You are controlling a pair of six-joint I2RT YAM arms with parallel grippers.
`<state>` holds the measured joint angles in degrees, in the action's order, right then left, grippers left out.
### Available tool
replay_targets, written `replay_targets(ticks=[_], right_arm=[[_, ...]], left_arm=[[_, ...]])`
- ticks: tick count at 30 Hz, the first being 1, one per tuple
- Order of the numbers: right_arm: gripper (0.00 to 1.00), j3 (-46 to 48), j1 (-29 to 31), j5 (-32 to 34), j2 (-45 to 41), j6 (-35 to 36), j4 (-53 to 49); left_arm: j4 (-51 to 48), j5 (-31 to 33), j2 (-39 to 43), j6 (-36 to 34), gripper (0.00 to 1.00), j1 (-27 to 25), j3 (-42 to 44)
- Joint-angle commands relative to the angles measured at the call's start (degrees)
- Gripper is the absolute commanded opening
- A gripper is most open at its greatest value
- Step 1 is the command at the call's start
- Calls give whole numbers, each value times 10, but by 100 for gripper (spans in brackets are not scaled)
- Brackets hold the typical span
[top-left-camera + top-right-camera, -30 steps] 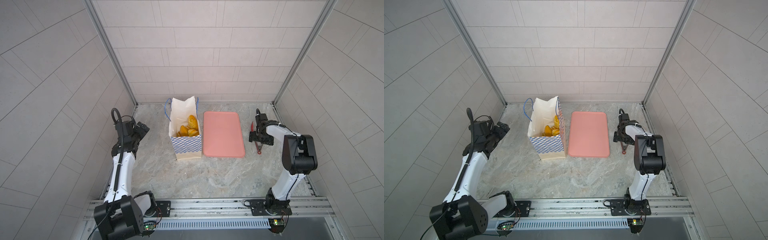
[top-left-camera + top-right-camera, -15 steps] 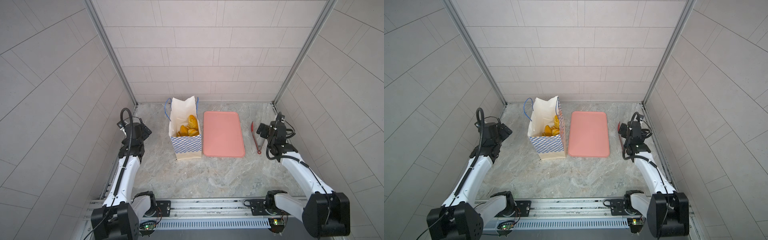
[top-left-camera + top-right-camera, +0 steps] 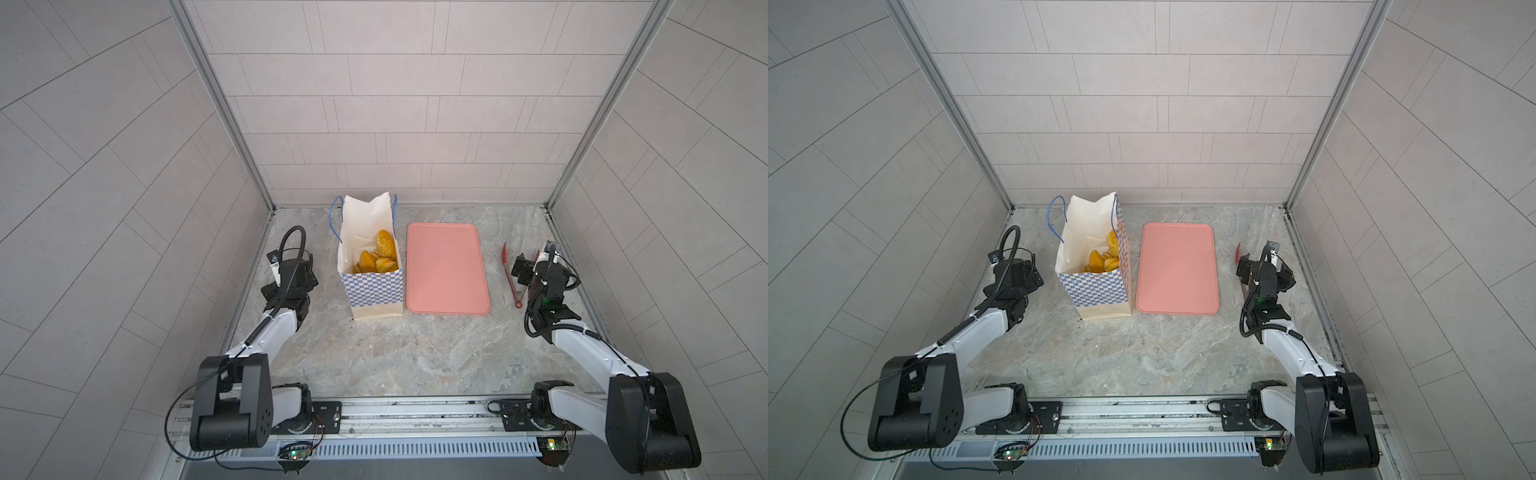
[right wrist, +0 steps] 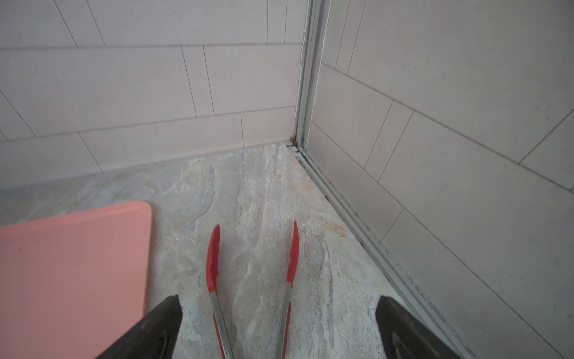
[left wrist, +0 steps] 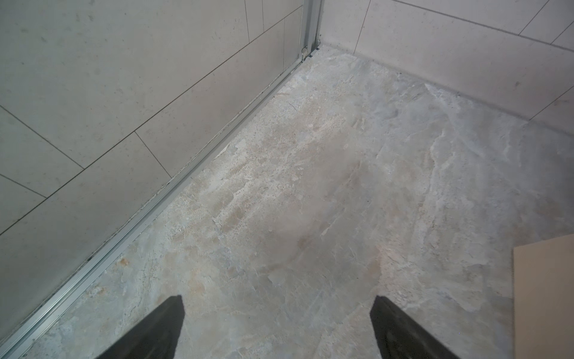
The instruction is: Place the fake bread into the paper bag
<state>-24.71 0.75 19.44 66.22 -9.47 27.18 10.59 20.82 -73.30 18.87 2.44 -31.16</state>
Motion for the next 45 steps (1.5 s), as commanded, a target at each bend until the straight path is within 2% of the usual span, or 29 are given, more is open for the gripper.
replay_targets(ticks=[1,5,7,9,11,12,13,14,15,17,18,20,22,30,45], right_arm=[[99,41,3,-4,41,37,88],[99,81,5,-14,103,50,214],[99,78,7,-30,127,48,241],[99,76,8,-49,158,46,260],[99,99,16,-64,204,62,337],[99,112,23,-74,241,83,413],[99,118,31,-65,274,92,482],[99,121,39,-39,263,93,476],[99,109,41,-15,241,81,413],[99,57,41,-3,232,79,300],[99,35,43,12,238,72,270],[99,44,45,17,250,75,307],[99,40,45,18,243,71,287],[99,53,47,15,246,81,320],[99,40,46,11,248,77,295]], left_arm=[[110,4,-27,-38,100,-7,20],[209,37,-62,-83,100,-41,49],[300,48,-77,-120,100,-51,75],[324,63,-93,-118,100,-51,81],[387,35,-126,-133,100,-51,93],[431,-4,-146,-157,100,-56,106],[481,-3,-172,-189,100,-75,118],[540,24,-197,-216,100,-100,127],[559,46,-198,-214,100,-108,133],[470,87,-179,-172,100,-101,108],[448,69,-184,-167,100,-90,92],[442,55,-187,-164,100,-81,87],[438,55,-189,-163,100,-80,85],[441,55,-186,-164,100,-80,87],[439,55,-188,-164,100,-80,85]])
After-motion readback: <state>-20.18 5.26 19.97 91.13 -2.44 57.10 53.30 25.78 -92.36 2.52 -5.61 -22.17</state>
